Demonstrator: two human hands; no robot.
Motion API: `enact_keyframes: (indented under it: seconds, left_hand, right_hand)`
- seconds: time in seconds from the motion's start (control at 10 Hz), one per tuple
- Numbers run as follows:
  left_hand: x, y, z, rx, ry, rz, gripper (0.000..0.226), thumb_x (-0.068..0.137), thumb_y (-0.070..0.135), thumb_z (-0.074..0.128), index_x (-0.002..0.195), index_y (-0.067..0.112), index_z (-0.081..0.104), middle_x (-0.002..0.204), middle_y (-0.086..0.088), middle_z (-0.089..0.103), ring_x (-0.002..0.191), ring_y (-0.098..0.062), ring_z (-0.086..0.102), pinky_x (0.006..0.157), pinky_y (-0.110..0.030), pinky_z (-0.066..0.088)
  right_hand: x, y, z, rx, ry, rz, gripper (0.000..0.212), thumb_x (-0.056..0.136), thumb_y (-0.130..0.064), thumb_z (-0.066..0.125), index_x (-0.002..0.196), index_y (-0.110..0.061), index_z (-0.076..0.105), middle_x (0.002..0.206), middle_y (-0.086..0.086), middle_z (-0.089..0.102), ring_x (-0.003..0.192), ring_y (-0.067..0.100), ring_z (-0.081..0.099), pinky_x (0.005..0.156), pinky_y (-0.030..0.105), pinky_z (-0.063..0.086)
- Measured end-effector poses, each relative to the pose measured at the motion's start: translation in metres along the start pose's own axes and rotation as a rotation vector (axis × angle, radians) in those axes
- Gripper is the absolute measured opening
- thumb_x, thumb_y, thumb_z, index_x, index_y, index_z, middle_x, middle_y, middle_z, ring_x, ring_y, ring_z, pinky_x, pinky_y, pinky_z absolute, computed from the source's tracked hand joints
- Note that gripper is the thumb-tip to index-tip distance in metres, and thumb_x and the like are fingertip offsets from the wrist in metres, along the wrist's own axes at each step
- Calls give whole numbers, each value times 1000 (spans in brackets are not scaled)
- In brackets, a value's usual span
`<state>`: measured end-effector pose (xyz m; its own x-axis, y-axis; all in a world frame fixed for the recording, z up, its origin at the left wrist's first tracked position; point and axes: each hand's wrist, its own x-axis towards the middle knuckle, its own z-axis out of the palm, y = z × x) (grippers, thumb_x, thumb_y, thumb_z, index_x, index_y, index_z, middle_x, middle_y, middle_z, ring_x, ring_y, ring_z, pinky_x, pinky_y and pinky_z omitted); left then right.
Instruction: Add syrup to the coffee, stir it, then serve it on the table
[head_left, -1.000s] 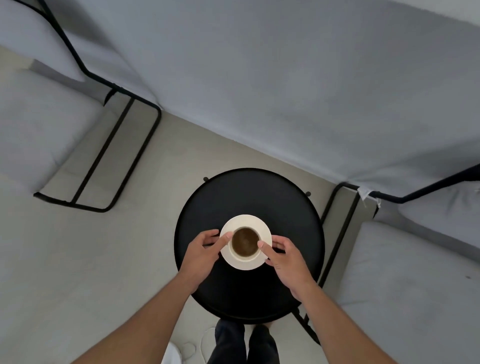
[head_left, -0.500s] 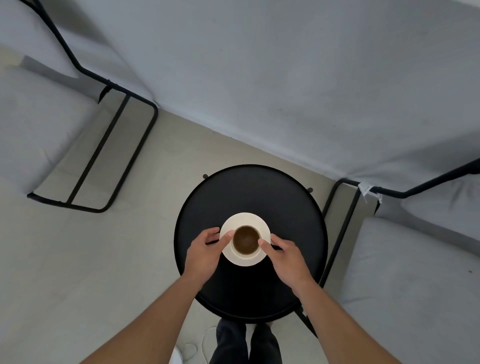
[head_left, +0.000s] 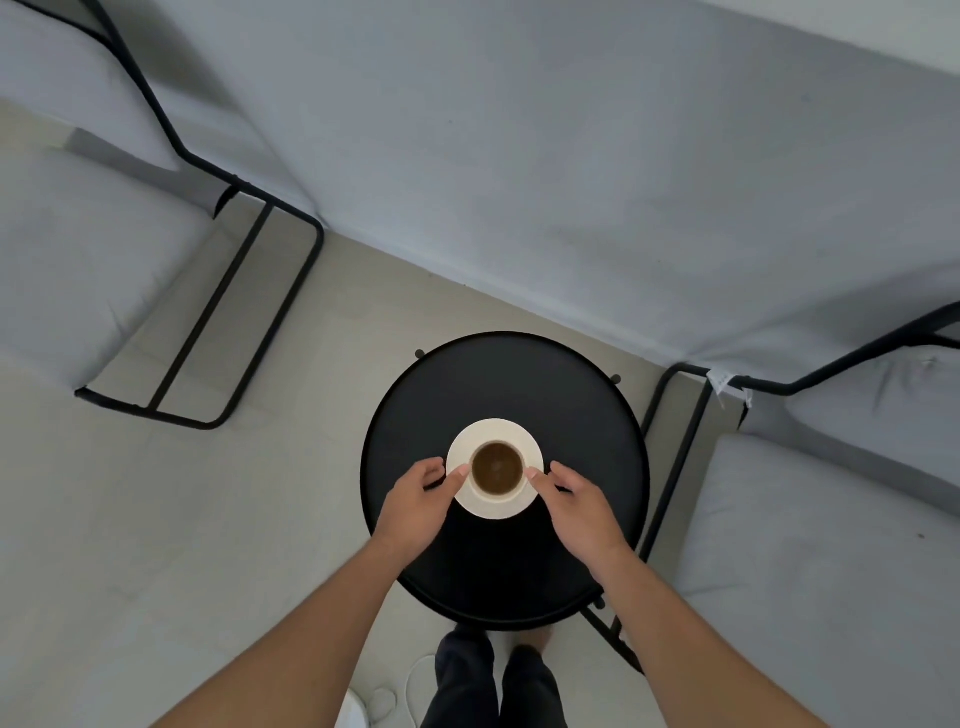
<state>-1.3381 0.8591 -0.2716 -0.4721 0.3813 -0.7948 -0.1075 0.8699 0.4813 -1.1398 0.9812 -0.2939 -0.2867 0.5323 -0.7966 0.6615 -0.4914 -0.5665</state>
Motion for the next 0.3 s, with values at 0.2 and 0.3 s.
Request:
enact_keyframes:
  seconds: [0.2,0.3]
  left_hand:
    - [-55,14,-26,14,19,33,58,109,55,67,156,22,61,151,5,70,139,-19,65,119,-39,52]
    - [-85,19,-40,0,51,54,55,109,56,65,154,25,62,148,5,72,136,-18,69,120,-46,55]
  right_hand:
    - [-55,-36,-24,-13,22,-64,79,104,-63,66,168,-21,48,167,-3,55,157,19,48,120,32,36]
    - [-89,-59,-35,-31,21,-76,78,104,-63,66,167,-22,49,167,-2,56,155,19,50,126,37,37]
